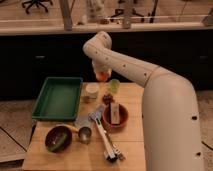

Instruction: Place apple in paper cup

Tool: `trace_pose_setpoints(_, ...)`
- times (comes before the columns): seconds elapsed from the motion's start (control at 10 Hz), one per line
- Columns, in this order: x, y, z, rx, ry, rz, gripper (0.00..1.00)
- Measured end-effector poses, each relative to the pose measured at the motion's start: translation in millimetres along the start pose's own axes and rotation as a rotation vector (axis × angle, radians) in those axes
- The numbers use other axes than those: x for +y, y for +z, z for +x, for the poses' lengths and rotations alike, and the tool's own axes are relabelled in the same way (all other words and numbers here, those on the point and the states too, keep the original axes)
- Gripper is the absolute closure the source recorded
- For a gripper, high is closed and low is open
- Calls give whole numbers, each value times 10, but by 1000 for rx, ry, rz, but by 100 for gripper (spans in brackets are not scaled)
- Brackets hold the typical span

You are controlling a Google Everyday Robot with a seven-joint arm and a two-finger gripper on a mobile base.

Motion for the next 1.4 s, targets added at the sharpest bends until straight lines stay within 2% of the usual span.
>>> trace_pose_setpoints(0.4, -120, 143, -76, -61, -18, 49, 100)
trace_pose_setpoints(0.8, -316, 249, -127, -104, -60, 72, 100)
trace_pose_setpoints(1.1, -469, 341, -246, -137, -108, 74, 100)
trace_pose_setpoints(1.4, -491, 396, -286, -151, -131, 70, 100)
